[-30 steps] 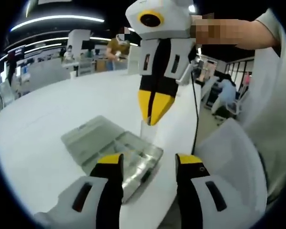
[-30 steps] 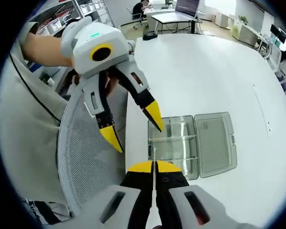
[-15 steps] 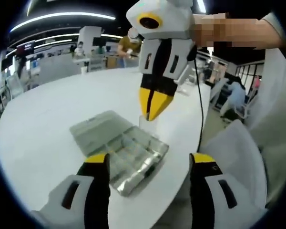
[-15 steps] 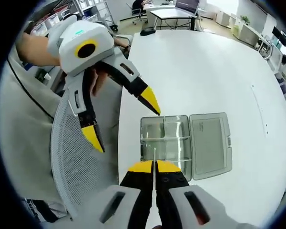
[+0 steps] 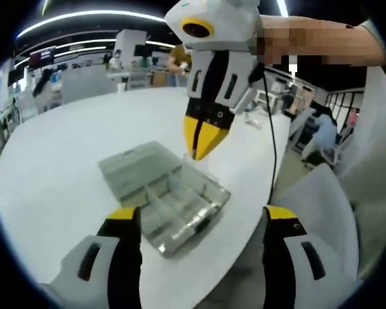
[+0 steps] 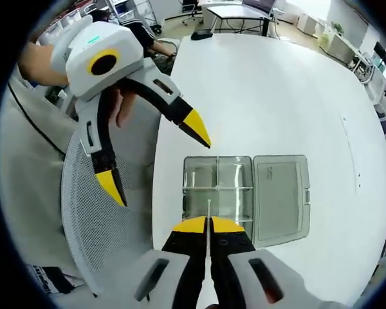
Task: Insert the divider into the dual guide fixture by aligning both edges with the guide slots and pushing it downward to the bottom, including one-sided entry, uneven engagement, binding, and posture correction.
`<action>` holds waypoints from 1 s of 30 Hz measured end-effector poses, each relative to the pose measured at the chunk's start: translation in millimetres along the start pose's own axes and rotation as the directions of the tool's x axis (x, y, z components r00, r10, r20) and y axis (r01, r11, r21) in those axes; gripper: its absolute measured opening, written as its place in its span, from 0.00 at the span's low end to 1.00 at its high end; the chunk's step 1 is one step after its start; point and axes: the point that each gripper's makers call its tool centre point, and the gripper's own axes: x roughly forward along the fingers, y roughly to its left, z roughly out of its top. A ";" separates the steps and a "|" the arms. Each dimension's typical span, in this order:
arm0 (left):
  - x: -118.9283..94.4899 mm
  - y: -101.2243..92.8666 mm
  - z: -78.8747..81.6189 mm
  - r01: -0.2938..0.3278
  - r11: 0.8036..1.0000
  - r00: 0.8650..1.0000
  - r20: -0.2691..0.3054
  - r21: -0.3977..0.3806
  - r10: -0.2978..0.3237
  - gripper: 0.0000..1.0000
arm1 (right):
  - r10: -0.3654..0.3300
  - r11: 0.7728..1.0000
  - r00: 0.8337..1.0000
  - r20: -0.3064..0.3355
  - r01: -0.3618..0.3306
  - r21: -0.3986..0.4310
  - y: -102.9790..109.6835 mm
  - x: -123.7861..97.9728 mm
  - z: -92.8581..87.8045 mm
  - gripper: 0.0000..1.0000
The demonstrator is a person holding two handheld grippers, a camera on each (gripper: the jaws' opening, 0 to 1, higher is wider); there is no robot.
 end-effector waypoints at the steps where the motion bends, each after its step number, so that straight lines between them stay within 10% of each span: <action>1: 0.1 0.3 -0.5 -0.002 1.000 1.000 0.000 -0.003 0.002 0.76 | 0.000 1.000 1.000 -0.001 0.000 -0.004 -0.3 0.7 0.6 0.00; 30: -4.0 6.1 -6.5 -0.016 0.999 1.000 0.006 -0.034 0.016 0.76 | 0.006 1.000 1.000 -0.023 -0.006 -0.027 -2.5 18.8 9.7 0.00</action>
